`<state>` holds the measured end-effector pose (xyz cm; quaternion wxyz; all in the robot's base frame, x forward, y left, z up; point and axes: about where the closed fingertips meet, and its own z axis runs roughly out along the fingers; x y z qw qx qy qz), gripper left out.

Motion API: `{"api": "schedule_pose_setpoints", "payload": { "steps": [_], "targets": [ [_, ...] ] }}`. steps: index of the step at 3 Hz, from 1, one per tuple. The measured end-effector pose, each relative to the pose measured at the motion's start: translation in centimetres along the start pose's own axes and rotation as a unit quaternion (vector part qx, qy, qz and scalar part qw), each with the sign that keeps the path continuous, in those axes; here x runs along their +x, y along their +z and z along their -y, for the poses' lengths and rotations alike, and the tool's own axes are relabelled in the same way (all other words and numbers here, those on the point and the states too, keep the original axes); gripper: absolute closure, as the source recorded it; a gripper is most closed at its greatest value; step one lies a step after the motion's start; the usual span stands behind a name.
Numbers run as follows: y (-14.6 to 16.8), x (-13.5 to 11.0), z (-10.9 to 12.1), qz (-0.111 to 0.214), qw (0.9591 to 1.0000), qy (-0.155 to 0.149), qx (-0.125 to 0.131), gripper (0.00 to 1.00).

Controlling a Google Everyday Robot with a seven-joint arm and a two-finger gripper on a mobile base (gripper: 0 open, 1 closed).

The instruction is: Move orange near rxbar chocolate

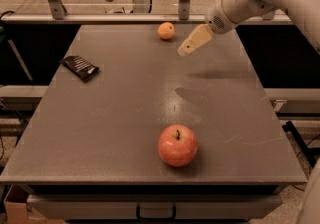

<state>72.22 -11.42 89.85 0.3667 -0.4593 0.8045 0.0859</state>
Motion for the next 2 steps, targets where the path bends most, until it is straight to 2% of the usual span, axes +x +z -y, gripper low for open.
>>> {"api": "schedule_pose_setpoints", "payload": {
  "steps": [1,2],
  "targets": [
    [0.4,-0.1,-0.2,0.002,1.0,0.0,-0.001,0.0],
    [3.1,-1.4,-0.5,0.024,0.9995,0.018,0.006,0.0]
  ]
}}
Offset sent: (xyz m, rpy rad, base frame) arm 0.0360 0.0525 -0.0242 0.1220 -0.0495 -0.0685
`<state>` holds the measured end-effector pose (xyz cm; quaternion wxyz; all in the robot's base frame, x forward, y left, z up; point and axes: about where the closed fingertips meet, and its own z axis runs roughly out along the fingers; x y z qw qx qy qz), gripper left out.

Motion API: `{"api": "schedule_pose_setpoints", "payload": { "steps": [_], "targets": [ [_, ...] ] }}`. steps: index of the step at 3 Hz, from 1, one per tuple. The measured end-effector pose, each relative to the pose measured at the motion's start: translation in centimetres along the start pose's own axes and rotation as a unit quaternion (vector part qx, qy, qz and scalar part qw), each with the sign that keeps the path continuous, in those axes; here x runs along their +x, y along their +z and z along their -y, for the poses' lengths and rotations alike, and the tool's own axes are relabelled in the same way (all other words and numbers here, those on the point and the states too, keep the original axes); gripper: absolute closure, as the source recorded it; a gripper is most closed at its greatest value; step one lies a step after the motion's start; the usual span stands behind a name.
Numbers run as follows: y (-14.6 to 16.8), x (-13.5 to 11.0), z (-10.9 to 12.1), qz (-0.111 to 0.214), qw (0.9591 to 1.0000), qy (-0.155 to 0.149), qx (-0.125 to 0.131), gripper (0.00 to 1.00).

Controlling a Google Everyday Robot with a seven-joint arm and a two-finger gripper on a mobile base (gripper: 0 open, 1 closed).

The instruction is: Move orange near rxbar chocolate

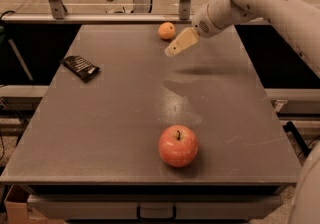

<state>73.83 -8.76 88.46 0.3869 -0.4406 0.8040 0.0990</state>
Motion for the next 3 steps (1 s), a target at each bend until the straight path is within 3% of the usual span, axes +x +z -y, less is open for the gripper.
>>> {"api": "schedule_pose_setpoints", "payload": {
  "steps": [2,3],
  "targets": [
    [6.2,-1.3,1.0,0.044,0.9966,0.068,0.016,0.0],
    [8.0,-2.3,2.5,0.067,0.9942,0.08,0.025,0.0]
  ]
}}
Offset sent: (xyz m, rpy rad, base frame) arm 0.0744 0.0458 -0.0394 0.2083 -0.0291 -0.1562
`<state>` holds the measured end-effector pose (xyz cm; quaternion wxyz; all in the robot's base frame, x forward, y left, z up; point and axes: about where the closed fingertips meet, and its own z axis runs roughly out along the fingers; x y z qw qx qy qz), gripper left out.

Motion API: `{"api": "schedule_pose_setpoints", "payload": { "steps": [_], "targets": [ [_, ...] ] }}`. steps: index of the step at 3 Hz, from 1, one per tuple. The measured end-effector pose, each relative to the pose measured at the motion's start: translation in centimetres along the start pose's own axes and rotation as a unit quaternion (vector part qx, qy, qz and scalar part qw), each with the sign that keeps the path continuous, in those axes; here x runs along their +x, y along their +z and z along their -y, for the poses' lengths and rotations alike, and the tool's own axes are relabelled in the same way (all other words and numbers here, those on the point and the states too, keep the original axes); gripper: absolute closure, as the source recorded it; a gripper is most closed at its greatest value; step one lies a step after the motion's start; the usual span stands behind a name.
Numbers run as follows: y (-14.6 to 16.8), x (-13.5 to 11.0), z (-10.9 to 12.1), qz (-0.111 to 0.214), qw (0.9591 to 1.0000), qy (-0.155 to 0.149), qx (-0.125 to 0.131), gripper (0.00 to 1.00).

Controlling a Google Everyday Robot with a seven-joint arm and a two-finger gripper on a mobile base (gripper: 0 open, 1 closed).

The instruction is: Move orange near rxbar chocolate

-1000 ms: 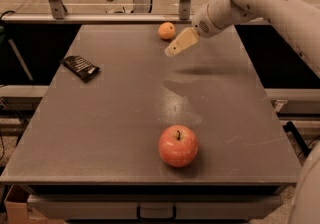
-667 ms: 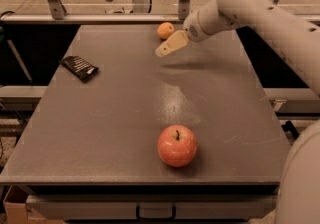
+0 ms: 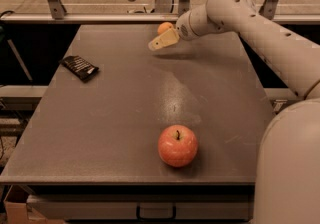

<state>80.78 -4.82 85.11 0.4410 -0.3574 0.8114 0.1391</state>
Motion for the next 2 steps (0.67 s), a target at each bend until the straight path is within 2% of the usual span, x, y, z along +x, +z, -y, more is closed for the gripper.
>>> {"api": "schedule_pose_setpoints", "payload": {
  "steps": [1,2],
  "targets": [
    [1.36,-0.83,1.42,0.015,0.9998,0.011,0.006,0.16],
    [2.05,-1.22,2.31,0.024,0.9994,0.023,0.009,0.4]
  ]
}}
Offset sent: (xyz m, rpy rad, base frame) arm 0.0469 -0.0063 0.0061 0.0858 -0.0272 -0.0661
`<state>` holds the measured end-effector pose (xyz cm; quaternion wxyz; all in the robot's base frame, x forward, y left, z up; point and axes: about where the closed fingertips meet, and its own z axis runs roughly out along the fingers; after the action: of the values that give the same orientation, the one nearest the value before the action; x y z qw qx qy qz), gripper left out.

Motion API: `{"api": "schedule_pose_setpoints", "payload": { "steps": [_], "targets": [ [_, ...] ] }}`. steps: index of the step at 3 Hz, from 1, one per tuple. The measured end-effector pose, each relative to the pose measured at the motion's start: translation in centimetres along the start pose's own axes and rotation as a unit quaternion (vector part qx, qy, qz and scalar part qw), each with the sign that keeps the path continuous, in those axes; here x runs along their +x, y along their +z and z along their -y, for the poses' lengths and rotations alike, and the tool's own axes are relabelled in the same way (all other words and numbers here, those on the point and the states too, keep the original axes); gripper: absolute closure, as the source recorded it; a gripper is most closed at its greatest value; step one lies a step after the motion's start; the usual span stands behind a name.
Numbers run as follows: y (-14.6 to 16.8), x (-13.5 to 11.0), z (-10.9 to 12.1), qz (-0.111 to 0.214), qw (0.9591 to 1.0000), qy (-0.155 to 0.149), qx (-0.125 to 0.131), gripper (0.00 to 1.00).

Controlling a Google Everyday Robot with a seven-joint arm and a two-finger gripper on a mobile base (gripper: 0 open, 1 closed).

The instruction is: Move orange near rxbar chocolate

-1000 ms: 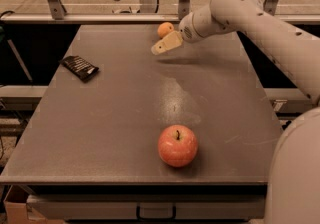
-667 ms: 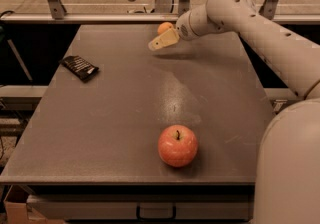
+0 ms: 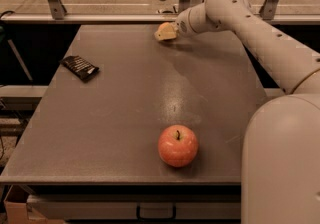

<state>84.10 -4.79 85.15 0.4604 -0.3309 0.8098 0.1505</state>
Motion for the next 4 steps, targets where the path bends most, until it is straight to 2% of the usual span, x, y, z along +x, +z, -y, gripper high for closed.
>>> {"api": "schedule_pose_setpoints", "payload": {
  "steps": [1,2,3,4],
  "targets": [
    [0.0,0.1,0.1,0.003,1.0,0.009,0.0,0.63],
    [-1.2,-1.0,-1.2,0.006,0.9999,-0.006,-0.013,0.86],
    [-3.7,-3.4,-4.9,0.018,0.9979,-0.036,-0.051,1.0],
    [-3.5,-3.6,-5.3,0.019,0.9975,-0.04,-0.055,1.0]
  ]
}}
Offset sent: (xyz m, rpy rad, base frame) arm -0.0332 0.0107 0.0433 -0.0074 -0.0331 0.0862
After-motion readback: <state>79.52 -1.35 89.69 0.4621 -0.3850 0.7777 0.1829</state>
